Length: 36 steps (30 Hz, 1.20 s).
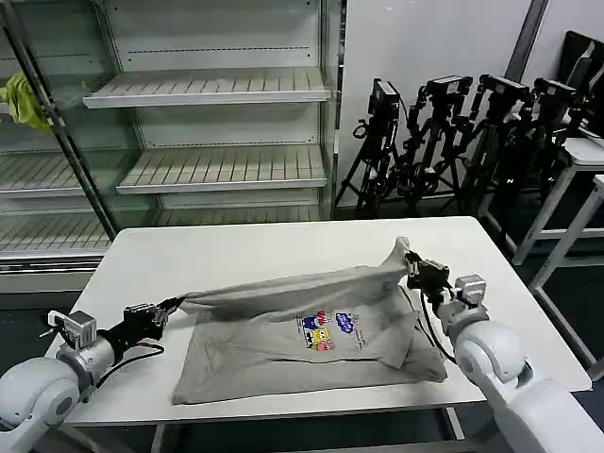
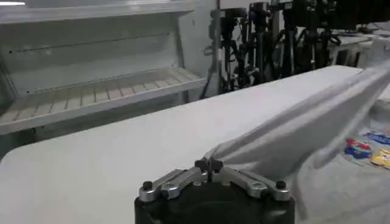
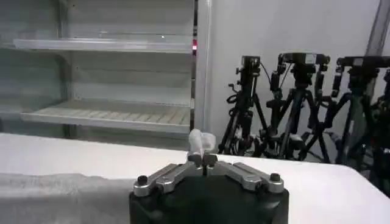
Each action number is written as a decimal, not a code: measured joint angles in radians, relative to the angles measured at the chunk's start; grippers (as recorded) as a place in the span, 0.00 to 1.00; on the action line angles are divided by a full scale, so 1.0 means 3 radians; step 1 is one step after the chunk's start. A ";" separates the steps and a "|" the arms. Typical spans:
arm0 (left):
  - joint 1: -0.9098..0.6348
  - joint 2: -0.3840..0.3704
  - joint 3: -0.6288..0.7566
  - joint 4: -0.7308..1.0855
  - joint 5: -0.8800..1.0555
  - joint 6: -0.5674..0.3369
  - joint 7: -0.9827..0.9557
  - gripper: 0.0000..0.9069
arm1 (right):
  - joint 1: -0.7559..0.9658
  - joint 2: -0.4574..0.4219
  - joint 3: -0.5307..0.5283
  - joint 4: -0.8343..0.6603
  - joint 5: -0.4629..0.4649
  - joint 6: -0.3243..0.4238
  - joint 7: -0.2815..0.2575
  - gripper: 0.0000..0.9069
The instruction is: Fold and organize the clothes.
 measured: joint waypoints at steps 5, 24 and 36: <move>0.0026 0.0038 -0.0028 -0.0027 -0.0006 -0.0004 0.0000 0.04 | -0.0107 -0.0003 0.0034 0.0040 -0.0034 0.0009 -0.0004 0.00; -0.0042 0.0042 -0.0092 0.0093 -0.0028 -0.0079 0.0019 0.04 | 0.0219 0.0088 -0.0213 -0.0212 -0.0077 0.0065 0.0003 0.00; 0.0021 0.0054 -0.0177 0.0064 -0.0022 -0.0126 0.0044 0.04 | 0.0384 0.0122 -0.0352 -0.0381 -0.0166 0.0125 -0.0064 0.00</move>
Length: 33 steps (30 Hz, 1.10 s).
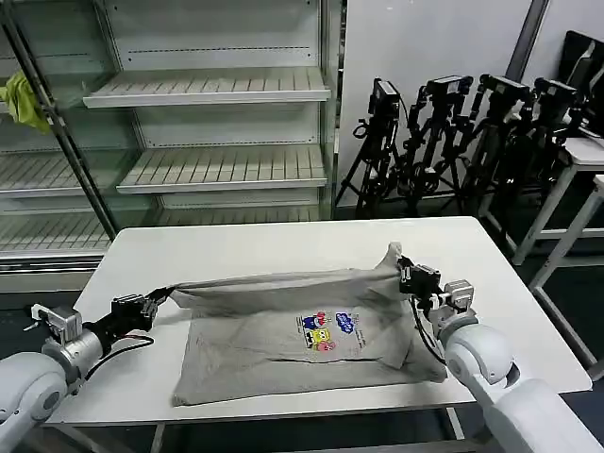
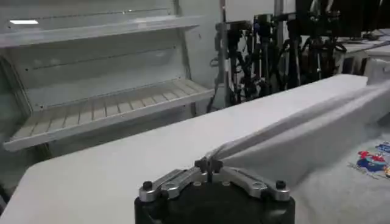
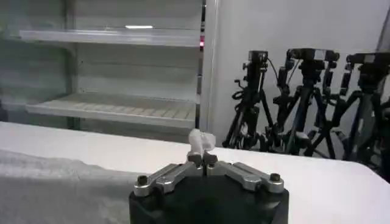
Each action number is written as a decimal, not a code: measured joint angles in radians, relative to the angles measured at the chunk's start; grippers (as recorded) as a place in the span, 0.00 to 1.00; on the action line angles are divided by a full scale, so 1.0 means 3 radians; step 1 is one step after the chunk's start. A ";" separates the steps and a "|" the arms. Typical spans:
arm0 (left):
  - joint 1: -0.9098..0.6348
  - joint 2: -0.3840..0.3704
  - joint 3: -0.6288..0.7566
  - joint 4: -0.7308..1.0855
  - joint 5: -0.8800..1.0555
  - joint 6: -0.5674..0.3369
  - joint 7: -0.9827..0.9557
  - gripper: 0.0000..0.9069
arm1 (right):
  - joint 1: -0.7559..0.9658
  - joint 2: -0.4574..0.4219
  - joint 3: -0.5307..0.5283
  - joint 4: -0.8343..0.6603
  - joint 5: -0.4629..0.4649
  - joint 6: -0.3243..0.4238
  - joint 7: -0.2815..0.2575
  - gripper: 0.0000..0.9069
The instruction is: Fold and organize the clothes.
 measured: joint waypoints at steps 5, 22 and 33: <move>0.0060 0.0040 -0.0003 -0.0035 0.0002 0.0012 0.0005 0.04 | -0.0019 -0.0025 -0.0006 -0.0003 -0.0045 0.0013 -0.0031 0.00; 0.0269 0.0156 -0.0064 -0.0133 0.0021 0.0070 -0.0004 0.04 | -0.0275 -0.0142 -0.0012 0.0044 -0.0176 0.0051 -0.0102 0.00; 0.0503 0.0194 -0.0254 -0.0246 0.0011 0.0094 -0.0007 0.04 | -0.0424 -0.0159 -0.0025 0.0045 -0.0265 0.0080 -0.0148 0.00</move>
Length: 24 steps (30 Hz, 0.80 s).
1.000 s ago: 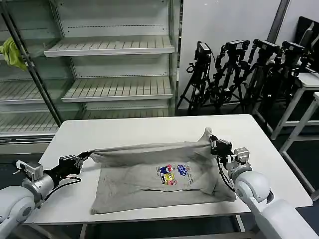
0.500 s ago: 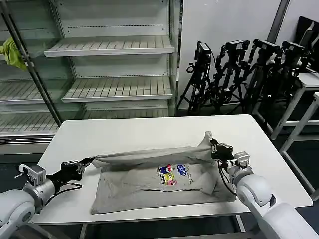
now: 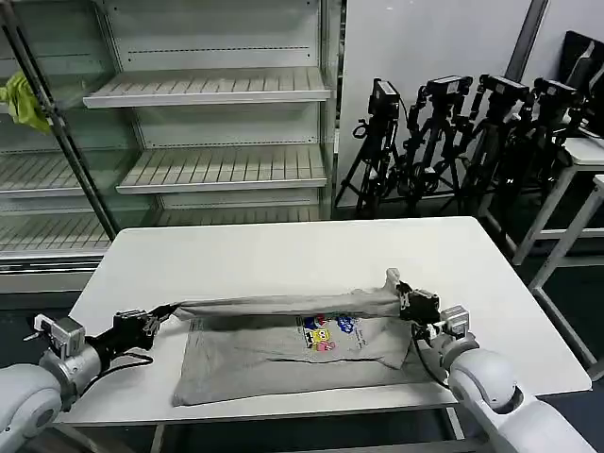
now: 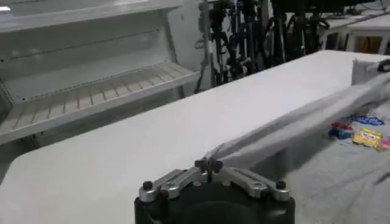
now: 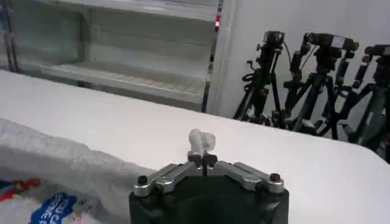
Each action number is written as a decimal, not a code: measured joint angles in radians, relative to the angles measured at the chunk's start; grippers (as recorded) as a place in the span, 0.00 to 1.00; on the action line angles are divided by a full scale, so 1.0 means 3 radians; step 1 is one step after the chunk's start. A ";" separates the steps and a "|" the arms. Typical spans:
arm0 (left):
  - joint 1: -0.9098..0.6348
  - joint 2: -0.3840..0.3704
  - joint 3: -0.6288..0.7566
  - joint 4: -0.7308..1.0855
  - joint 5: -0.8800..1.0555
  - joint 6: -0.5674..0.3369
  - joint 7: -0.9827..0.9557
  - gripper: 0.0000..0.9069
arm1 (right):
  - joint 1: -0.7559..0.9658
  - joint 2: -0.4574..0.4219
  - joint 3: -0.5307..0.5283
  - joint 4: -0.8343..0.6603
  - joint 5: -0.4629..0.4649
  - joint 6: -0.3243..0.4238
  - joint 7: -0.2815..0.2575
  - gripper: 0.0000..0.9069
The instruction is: Fold and organize the clothes.
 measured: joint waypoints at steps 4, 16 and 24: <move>0.0071 0.0005 -0.0055 -0.0029 0.0013 0.0006 0.0000 0.04 | -0.0031 -0.0026 0.0001 0.0022 -0.0016 -0.0002 -0.0009 0.00; 0.0266 0.0014 -0.0119 -0.0073 0.0097 0.0034 0.0001 0.04 | -0.0147 -0.0111 0.0028 0.0092 -0.0094 -0.0023 -0.0027 0.00; 0.0386 -0.0014 -0.0111 -0.0099 0.0173 0.0036 0.0001 0.04 | -0.0221 -0.0115 0.0041 0.0107 -0.0153 -0.0022 -0.0038 0.00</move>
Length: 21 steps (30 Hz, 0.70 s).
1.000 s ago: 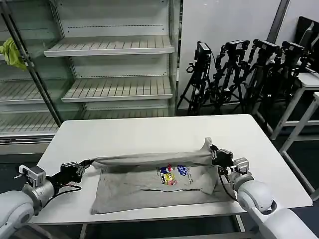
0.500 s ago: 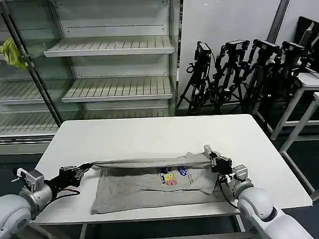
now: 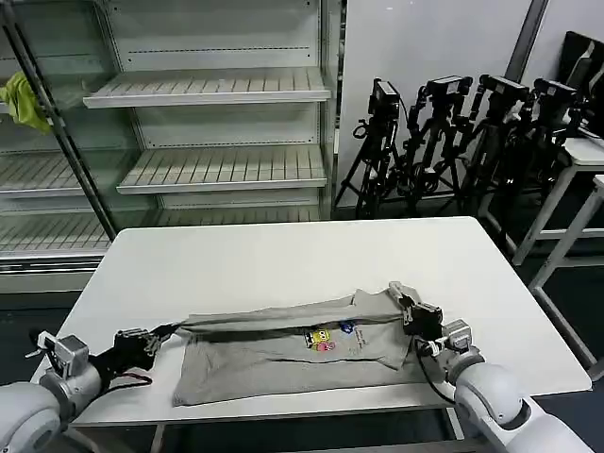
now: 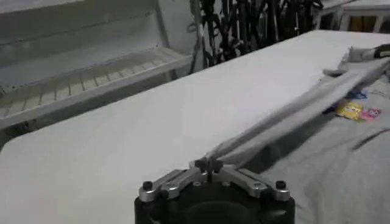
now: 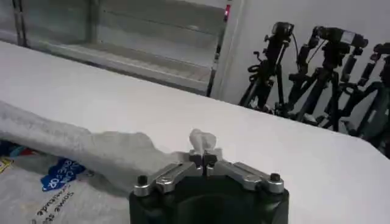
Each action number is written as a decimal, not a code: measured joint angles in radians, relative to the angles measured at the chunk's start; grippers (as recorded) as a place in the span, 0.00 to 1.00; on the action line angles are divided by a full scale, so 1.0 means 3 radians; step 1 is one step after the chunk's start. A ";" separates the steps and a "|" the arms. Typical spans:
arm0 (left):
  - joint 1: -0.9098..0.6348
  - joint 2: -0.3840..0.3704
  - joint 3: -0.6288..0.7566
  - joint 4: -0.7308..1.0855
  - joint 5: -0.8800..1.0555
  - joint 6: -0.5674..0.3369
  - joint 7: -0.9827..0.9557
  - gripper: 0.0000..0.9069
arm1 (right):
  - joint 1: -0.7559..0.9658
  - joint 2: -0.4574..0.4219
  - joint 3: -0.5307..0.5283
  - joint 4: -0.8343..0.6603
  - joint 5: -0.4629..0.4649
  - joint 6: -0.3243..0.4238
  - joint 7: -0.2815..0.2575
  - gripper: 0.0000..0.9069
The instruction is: Fold and organize the clothes.
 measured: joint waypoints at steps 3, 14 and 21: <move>0.0036 -0.0005 -0.0005 -0.0001 0.0026 0.0000 0.0000 0.06 | -0.0021 -0.0001 -0.0002 0.0010 -0.0023 -0.0001 0.0002 0.06; 0.0216 0.0008 -0.0094 -0.0082 0.0123 0.0029 -0.0009 1.00 | -0.0083 -0.0082 0.0048 0.0094 -0.0060 -0.0051 0.0044 1.00; 0.0312 0.0025 -0.0164 -0.0110 0.0163 0.0038 -0.0022 1.00 | -0.0181 -0.0173 0.0159 0.0176 -0.0050 -0.0035 0.0038 1.00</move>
